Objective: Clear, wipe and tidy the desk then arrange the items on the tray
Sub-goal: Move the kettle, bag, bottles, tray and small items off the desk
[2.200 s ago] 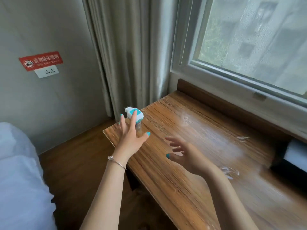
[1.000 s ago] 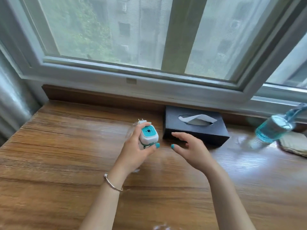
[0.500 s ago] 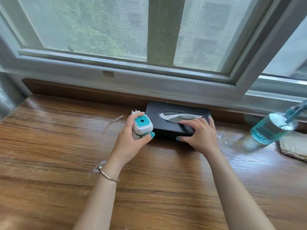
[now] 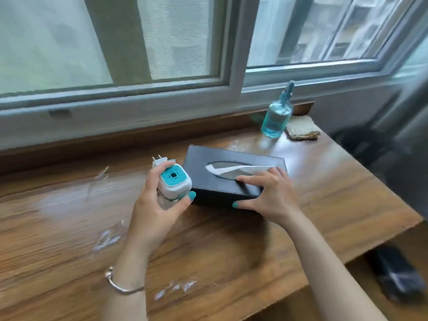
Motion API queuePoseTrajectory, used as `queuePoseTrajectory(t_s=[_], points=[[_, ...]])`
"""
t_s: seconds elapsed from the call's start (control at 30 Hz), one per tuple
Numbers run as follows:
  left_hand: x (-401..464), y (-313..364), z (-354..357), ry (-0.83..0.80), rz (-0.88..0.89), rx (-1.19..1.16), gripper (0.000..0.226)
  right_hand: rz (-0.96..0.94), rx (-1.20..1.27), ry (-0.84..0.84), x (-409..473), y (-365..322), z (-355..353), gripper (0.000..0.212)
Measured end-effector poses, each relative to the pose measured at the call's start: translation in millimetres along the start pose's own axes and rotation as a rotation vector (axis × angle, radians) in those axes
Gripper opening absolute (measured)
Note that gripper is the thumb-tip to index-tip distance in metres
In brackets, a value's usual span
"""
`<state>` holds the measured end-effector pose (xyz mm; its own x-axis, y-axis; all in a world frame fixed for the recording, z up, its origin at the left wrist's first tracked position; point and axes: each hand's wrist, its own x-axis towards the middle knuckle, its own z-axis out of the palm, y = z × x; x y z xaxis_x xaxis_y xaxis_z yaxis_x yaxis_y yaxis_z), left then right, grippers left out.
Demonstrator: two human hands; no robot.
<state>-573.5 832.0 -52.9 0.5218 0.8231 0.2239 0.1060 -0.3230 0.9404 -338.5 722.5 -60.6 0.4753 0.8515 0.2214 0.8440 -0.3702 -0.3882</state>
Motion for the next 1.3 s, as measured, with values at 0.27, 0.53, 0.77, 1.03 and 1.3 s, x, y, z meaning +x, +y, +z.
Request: queuePoseTrajectory(t_s=[0.27,0.53,0.77,1.03,1.3], points=[[-6.5,28.4,94.2,-0.351,0.063,-0.173,0.063,0.323,-0.040,0.166,-109.1,65.0,-64.1,0.063],[-39.4,69.4,255.0,-0.607,0.172,-0.275,0.067,0.570,-0.144,0.292,-207.4,172.9,-130.8,0.063],[-80.4,100.2,419.6,-0.605,0.104,-0.357,0.059,0.668,-0.155,0.391,-280.6,301.8,-187.6,0.060],[-106.9,125.4,569.7,-0.676,0.077,-0.226,0.062,0.730,-0.197,0.290,-324.3,441.2,-236.9,0.056],[-76.2,83.0,723.8,-0.494,-0.027,-0.198,0.063,0.820,-0.160,0.193,-296.8,579.7,-234.3,0.052]])
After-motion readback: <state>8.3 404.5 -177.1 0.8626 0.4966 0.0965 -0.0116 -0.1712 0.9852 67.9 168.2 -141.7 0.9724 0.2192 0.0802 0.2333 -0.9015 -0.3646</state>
